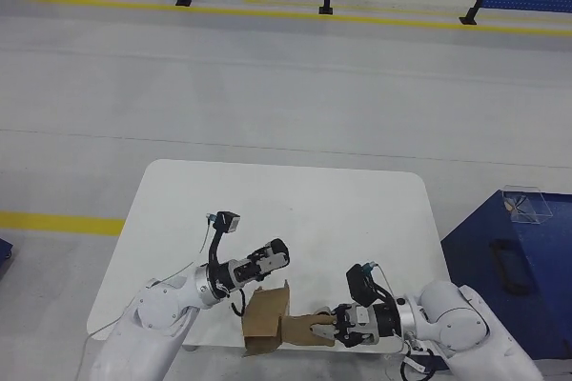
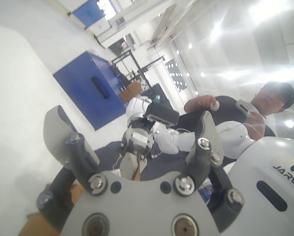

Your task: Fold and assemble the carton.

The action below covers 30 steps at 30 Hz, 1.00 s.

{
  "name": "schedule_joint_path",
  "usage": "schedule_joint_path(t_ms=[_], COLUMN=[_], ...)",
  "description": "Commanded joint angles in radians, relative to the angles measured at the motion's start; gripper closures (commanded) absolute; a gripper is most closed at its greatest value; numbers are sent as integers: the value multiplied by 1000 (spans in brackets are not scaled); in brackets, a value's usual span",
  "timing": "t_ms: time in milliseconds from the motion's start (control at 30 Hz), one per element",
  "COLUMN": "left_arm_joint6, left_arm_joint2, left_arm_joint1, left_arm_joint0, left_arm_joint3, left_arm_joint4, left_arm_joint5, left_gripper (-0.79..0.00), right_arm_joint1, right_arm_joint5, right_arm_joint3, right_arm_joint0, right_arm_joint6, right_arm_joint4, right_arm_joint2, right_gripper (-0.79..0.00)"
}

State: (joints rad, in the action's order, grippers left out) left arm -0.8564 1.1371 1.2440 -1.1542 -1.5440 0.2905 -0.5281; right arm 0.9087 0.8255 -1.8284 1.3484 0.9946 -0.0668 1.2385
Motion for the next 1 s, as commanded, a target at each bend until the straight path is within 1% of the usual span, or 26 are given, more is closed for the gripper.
schedule_joint_path(t_ms=[0,133,267,400,567,667,733,767,800,867,967], left_arm_joint6=[-68,-152,-198,-194,-194,-189,-152,-120,-92,-54,-33], left_arm_joint2=[-8,-15,-24,-16,-16,-16,2,23,42,75,129], left_arm_joint1=[-3,-8,-12,-14,-14,-14,-18,-23,-29,-41,-58], left_arm_joint0=[6,24,34,31,31,29,26,25,23,-2,-54], left_arm_joint3=[13,47,62,54,54,54,49,46,24,-56,-184], left_arm_joint4=[38,51,40,80,80,79,15,-62,-157,-317,-485], left_arm_joint5=[30,82,102,75,75,75,49,36,34,48,121], left_gripper=[-785,-785,-785,-785,-785,-785,-785,-785,-785,-785,-785], right_arm_joint1=[-5,-14,-23,-26,-26,-24,-25,-26,-28,-31,-37], right_arm_joint5=[4,7,8,2,2,-23,-34,-42,-50,-63,-73], right_arm_joint3=[8,17,22,25,25,19,24,28,32,37,41], right_arm_joint0=[-5,-15,-21,-18,-18,-14,-7,-4,0,6,13], right_arm_joint6=[-4,-7,-9,-15,-15,-66,-105,-117,-122,-125,-114], right_arm_joint4=[12,24,37,68,68,69,77,86,98,122,151], right_arm_joint2=[4,11,22,20,20,30,48,59,68,88,114], right_gripper=[0,0,0,0,0,0,0,0,0,0,0])
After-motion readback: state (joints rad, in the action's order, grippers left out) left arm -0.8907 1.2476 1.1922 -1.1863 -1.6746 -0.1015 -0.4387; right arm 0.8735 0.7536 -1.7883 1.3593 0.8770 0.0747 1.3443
